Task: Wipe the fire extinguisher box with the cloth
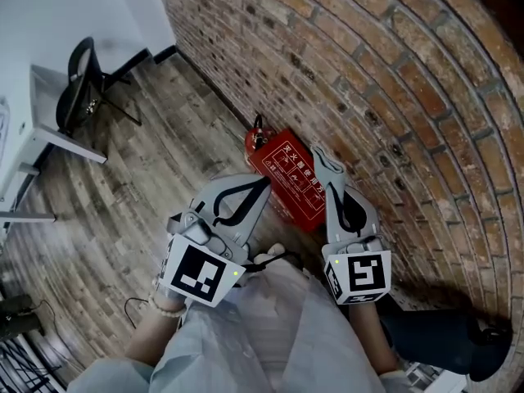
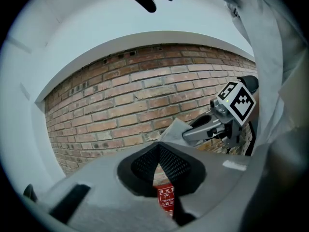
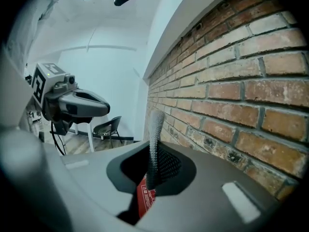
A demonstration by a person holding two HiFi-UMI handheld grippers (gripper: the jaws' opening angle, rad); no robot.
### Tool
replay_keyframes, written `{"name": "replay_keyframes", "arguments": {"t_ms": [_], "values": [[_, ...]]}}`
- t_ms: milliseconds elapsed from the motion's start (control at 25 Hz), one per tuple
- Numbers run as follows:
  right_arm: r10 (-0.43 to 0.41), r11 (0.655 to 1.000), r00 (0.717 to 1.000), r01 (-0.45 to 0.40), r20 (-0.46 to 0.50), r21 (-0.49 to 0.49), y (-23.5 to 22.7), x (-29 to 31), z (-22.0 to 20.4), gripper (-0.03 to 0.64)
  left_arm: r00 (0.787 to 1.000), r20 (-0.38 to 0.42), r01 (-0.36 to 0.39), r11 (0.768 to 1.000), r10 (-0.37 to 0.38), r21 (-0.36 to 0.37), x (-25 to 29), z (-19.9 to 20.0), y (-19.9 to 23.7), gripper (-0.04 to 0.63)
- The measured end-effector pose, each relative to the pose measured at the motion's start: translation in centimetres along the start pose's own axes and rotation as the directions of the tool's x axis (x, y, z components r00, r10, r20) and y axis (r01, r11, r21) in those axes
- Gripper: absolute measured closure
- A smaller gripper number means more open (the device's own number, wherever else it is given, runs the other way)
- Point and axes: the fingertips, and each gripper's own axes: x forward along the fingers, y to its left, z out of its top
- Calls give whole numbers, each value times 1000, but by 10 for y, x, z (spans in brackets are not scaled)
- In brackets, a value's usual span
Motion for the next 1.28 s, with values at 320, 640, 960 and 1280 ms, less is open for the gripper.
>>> {"name": "replay_keyframes", "arguments": {"t_ms": [320,640,960,1280], "values": [[13,1000,999,-12,29,-7,11,-9,15,598,1000,15,0,1000,0,-5,-4,8,2,598],[23,1000,999,-23,38,-18,15,-6,18,598,1000,16,-3,1000,3,13,-4,7,3,598],[36,998,999,-34,35,-52,18,-4,19,599,1000,10,-11,1000,11,10,-4,6,4,598],[35,998,999,-34,23,-62,19,-5,18,598,1000,20,-1,1000,1,3,-1,8,3,598]]}}
